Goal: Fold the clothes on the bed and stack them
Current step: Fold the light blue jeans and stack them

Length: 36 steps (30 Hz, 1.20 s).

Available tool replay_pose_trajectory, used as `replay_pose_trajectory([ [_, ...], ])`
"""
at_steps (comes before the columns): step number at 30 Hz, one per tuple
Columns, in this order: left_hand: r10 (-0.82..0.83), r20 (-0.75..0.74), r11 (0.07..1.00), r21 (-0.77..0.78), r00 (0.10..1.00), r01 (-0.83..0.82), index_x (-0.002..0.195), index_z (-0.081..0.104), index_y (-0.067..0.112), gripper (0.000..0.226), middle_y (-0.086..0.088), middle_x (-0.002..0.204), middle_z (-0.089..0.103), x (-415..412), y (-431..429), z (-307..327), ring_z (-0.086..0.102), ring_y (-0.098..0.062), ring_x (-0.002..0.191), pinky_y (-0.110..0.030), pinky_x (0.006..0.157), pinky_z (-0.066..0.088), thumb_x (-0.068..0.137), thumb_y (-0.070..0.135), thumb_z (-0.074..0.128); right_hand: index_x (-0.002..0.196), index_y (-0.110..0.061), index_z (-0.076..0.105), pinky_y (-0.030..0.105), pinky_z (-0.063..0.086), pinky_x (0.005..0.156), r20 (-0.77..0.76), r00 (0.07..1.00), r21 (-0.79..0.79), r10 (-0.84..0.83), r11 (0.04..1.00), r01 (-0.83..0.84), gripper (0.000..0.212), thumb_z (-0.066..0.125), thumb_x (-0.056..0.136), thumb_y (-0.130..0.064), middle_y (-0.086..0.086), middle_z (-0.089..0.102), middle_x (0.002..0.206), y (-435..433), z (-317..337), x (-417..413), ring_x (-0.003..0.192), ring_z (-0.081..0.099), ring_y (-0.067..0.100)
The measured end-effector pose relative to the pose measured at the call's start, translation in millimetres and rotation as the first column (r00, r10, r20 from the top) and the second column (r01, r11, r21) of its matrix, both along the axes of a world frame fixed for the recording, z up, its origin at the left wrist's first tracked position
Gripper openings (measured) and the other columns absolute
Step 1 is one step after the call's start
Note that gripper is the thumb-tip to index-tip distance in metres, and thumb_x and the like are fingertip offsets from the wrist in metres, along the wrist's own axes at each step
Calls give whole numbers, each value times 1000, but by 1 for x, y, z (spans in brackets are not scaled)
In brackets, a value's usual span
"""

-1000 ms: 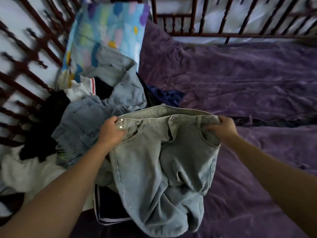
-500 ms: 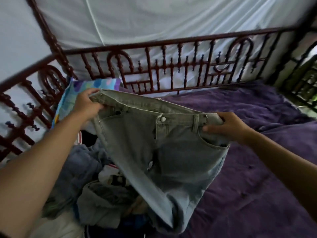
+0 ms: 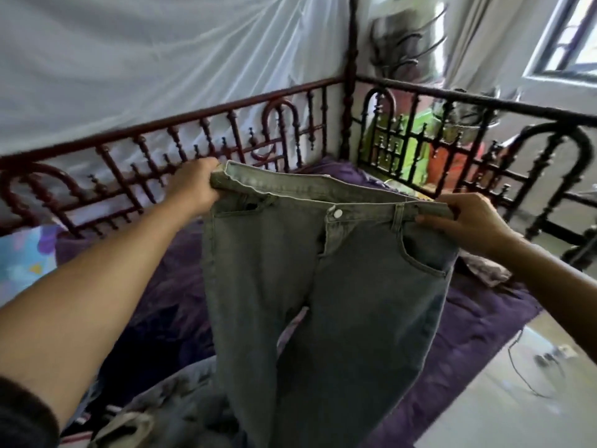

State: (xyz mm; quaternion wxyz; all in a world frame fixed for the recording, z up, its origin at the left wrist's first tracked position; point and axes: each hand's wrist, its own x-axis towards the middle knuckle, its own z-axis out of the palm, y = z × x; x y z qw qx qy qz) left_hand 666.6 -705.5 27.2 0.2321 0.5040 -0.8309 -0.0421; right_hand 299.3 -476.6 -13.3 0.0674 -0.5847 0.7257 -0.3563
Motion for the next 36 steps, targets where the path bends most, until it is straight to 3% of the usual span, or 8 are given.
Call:
replay_pose_trajectory([
  [4, -173, 90, 984, 49, 981, 169, 91, 58, 14, 17, -18, 96, 65, -129, -30, -29, 61, -39, 94, -36, 67, 43, 77, 7, 62, 77, -24, 68, 36, 49, 57, -92, 984, 4, -152, 988, 153, 12, 74, 80, -33, 0, 64, 67, 18, -40, -91, 62, 59, 21],
  [7, -195, 204, 980, 90, 959, 180, 100, 55, 17, 27, -18, 100, 64, -233, -46, -66, 61, -39, 97, -39, 71, 46, 75, 6, 58, 79, -21, 69, 28, 43, 58, -170, 959, 61, -226, 969, 239, 14, 72, 81, -34, -3, 65, 74, 15, -90, -170, 66, 56, 18],
  [11, -171, 331, 981, 148, 928, 127, 107, 52, 18, 33, -16, 107, 63, -371, -63, -133, 60, -37, 102, -38, 73, 44, 77, 6, 58, 70, -35, 56, 35, 50, 62, -173, 949, 324, -264, 894, 308, 18, 66, 82, -43, -4, 66, 76, 2, -174, -275, 69, 61, 21],
  [14, -192, 388, 968, 227, 901, 109, 111, 52, 16, 33, -16, 111, 61, -462, -73, -183, 59, -38, 104, -40, 78, 46, 81, 5, 56, 75, -26, 56, 33, 47, 60, -221, 951, 492, -217, 817, 301, 23, 63, 87, -44, -4, 64, 78, -1, -221, -328, 74, 62, 23],
  [23, -197, 211, 945, 300, 957, 129, 110, 54, 12, 34, -23, 107, 63, -637, -115, -266, 58, -44, 101, -45, 78, 46, 80, -3, 48, 73, -20, 50, 36, 46, 60, -163, 863, 514, -477, 706, 487, 29, 62, 89, -41, 11, 68, 79, -28, -302, -450, 76, 64, 38],
  [30, -187, 98, 842, 529, 977, 108, 114, 55, 16, 39, -11, 98, 65, -626, -121, -365, 59, -33, 92, -42, 77, 51, 79, -1, 49, 105, -24, 59, 37, 51, 77, -296, 937, 811, -187, 470, 350, 22, 51, 91, -39, 5, 63, 111, -70, -367, -461, 102, 58, 29],
  [33, -119, 167, 813, 583, 979, -1, 107, 61, 18, 34, -11, 102, 66, -553, -102, -390, 61, -34, 94, -35, 71, 47, 81, -2, 50, 119, -22, 56, 42, 40, 91, -419, 908, 770, 13, 535, 347, 37, 56, 85, -36, 9, 52, 123, -97, -379, -435, 118, 44, 31],
  [36, -36, 269, 754, 639, 962, -151, 105, 63, 17, 26, -9, 105, 67, -461, -69, -406, 62, -32, 98, -35, 73, 47, 85, 4, 52, 129, -25, 53, 40, 40, 95, -319, 929, 799, 186, 581, 158, 43, 56, 87, -33, 6, 51, 131, -138, -378, -393, 123, 44, 27],
])
